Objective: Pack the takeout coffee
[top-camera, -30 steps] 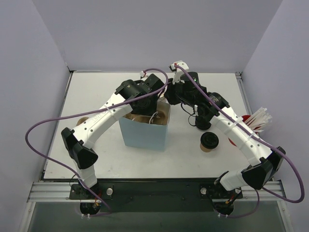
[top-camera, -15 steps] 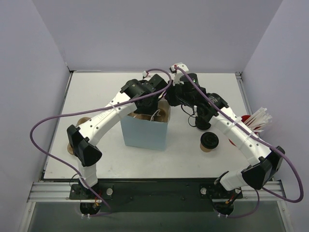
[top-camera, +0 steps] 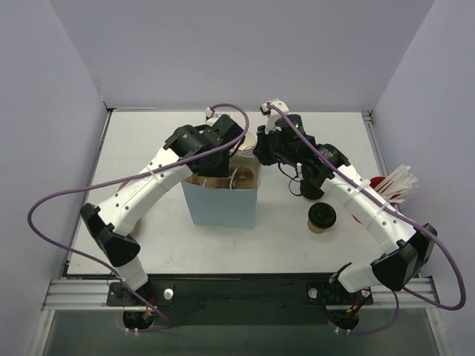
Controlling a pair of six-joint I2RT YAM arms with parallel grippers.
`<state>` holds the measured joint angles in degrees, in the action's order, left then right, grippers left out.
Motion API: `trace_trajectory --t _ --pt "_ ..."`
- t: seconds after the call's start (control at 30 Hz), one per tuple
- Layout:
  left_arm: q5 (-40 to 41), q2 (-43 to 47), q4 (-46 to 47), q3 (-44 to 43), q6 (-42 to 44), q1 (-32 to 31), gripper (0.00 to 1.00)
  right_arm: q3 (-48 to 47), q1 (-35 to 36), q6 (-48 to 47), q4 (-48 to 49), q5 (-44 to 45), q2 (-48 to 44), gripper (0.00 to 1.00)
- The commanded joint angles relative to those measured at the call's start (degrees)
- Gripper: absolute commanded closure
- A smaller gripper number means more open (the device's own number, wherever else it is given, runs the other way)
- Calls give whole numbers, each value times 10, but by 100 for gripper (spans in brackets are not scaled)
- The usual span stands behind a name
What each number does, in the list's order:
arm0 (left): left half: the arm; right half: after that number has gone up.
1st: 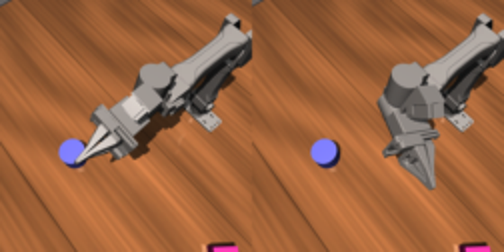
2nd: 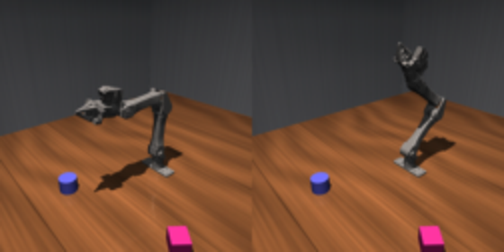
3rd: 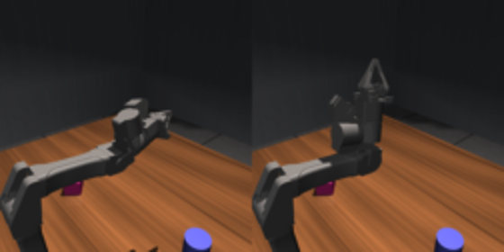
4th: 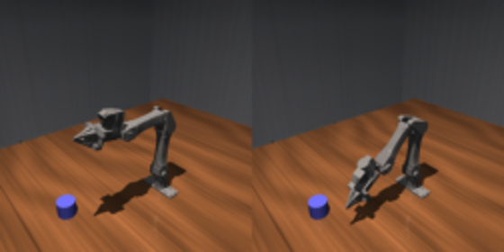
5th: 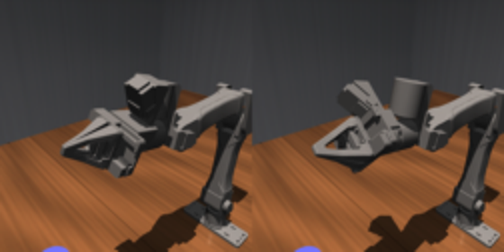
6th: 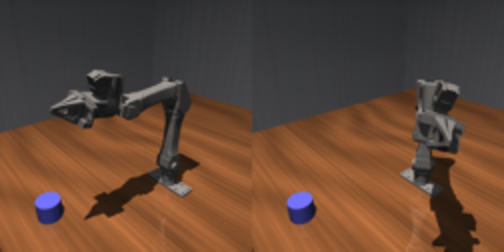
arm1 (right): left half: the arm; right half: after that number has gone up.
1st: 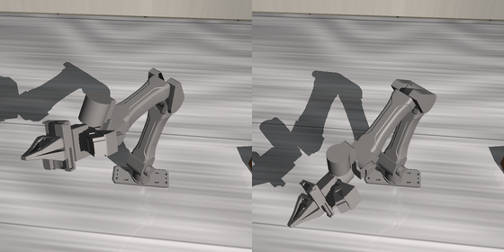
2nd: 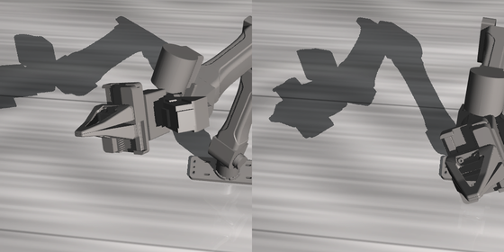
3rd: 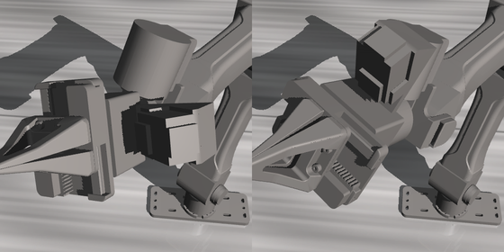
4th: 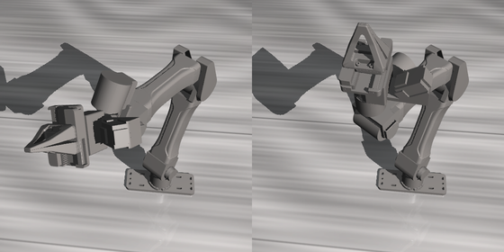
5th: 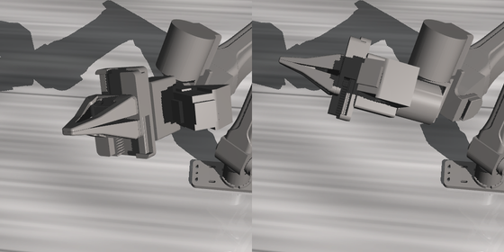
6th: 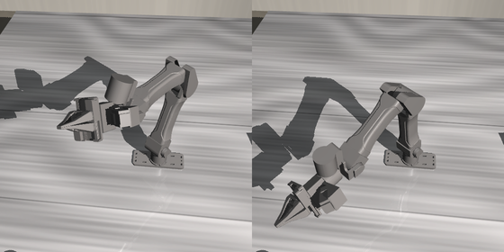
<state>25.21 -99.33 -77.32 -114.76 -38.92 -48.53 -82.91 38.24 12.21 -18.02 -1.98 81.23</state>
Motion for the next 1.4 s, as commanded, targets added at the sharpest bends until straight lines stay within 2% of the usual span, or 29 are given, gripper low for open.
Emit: trace_trajectory --t 0.0,0.2,0.33,0.67,0.97,1.2,1.37 --pt "-22 44 29 47 -8 4 59 -8 -4 9 -3 -7 -11 100" --pt "-37 77 95 95 -12 4 65 -18 -4 12 -4 -10 -5 100" --pt "-46 119 179 146 -4 5 75 -15 -4 18 -6 -14 -5 100" --pt "-68 201 322 257 -5 24 73 -23 -4 24 -12 -14 0 100" --pt "-73 213 373 291 14 30 71 -44 -4 31 -18 -21 8 100" --pt "-68 229 357 279 33 31 69 -68 -4 34 -23 -17 16 100" --pt "-70 236 343 279 29 34 69 -95 -4 43 -26 -27 31 87"
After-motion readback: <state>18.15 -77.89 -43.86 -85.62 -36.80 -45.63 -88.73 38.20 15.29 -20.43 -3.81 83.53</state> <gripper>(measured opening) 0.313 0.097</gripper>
